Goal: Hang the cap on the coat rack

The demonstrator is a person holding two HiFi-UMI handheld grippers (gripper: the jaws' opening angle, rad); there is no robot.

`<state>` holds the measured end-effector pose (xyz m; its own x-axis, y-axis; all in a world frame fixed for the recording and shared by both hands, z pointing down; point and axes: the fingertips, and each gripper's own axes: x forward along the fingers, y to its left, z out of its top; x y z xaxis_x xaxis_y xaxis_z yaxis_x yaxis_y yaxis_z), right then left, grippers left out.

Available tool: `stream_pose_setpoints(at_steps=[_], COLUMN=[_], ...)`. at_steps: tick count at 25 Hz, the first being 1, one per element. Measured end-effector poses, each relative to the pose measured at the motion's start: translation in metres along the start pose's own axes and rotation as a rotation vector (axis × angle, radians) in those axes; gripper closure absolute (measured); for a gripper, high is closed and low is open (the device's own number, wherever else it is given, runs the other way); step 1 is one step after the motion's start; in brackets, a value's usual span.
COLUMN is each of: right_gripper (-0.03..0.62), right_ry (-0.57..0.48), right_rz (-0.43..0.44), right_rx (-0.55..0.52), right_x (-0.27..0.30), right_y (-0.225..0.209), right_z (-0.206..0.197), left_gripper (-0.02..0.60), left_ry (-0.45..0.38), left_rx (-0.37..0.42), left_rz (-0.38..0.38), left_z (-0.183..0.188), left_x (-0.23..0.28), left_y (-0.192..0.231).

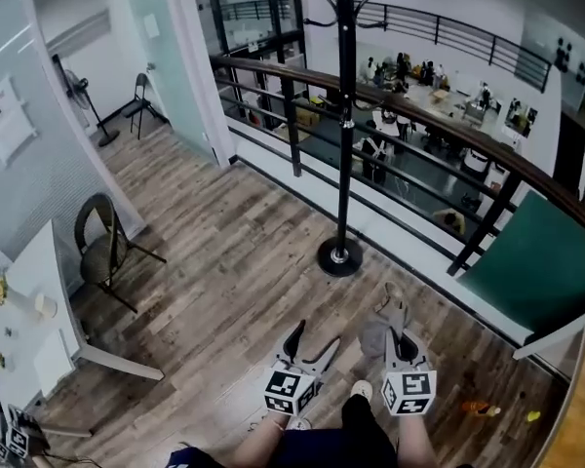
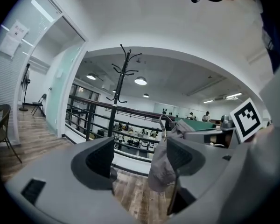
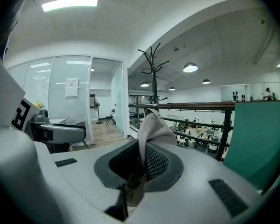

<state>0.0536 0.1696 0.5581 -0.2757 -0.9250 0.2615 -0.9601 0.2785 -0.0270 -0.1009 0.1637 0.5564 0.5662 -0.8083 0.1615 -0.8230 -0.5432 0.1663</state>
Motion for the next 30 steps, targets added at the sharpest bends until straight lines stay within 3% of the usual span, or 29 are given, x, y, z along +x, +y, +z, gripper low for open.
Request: stream_pose_setpoints(at_steps=[6, 10, 14, 17, 23, 30], right_gripper=[0.562, 0.562, 0.562, 0.562, 0.560, 0.560], right_ry=[-0.007, -0.011, -0.012, -0.002, 0.014, 0.026], right_rz=[0.077, 0.143, 0.181, 0.194, 0.205, 0.185], right_rx=[-0.029, -0.066, -0.088, -0.083, -0.075, -0.055], right_x=[0.054, 0.080, 0.097, 0.106, 0.112, 0.132], right_y=[-0.059, -0.091, -0.117, -0.127, -0.142, -0.160], right_z=[0.025, 0.038, 0.041, 0.041, 0.037, 0.031], left_gripper=[0.244, 0.244, 0.244, 0.244, 0.244, 0.244], left_ry=[-0.014, -0.019, -0.048, -0.038, -0.045, -0.034], left_rx=[-0.013, -0.041, -0.020, 0.007, -0.031, -0.003], left_rz=[0.013, 0.068, 0.082, 0.061, 0.113, 0.118], left_z=[0.022, 0.025, 0.029, 0.029, 0.034, 0.031], left_x=[0.075, 0.115, 0.150, 0.166, 0.183, 0.215], left_y=[-0.015, -0.023, -0.035, -0.044, -0.041, -0.025])
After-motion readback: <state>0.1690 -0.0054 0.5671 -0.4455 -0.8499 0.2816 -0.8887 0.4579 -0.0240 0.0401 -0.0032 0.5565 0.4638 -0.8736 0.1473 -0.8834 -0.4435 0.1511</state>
